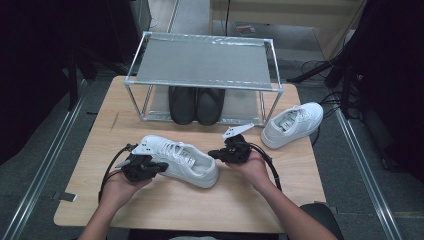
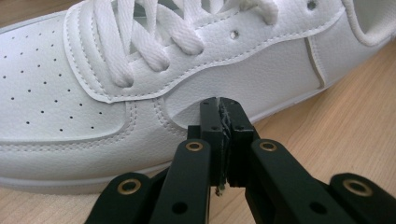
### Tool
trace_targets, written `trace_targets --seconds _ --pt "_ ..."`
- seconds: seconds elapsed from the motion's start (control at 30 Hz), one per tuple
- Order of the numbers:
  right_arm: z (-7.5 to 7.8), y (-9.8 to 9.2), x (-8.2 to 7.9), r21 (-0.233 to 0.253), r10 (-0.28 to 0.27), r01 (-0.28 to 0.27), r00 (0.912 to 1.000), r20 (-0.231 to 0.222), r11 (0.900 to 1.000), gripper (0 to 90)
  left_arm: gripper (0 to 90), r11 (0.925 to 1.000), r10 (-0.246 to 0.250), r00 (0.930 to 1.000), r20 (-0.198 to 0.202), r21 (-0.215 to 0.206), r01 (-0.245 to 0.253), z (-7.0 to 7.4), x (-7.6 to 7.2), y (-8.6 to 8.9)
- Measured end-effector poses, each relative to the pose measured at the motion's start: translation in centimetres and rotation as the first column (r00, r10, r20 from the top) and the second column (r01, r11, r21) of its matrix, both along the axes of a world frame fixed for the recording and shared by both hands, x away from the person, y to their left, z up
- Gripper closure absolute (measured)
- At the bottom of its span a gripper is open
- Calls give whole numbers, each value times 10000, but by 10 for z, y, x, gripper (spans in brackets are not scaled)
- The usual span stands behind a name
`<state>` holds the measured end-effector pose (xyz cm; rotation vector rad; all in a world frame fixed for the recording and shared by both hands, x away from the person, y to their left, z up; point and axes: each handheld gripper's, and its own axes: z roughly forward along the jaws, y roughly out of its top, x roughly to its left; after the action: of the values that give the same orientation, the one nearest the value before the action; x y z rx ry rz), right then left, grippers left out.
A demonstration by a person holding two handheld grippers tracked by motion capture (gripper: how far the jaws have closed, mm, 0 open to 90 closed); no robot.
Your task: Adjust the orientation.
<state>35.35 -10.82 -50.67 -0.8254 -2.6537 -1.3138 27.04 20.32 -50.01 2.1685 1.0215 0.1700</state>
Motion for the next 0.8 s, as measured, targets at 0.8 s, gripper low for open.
trace_targets --seconds 0.8 --pt "-1 0 -31 78 349 -348 9991 -221 9994 900 890 9985 -306 9990 -331 -457 291 -3 14 7"
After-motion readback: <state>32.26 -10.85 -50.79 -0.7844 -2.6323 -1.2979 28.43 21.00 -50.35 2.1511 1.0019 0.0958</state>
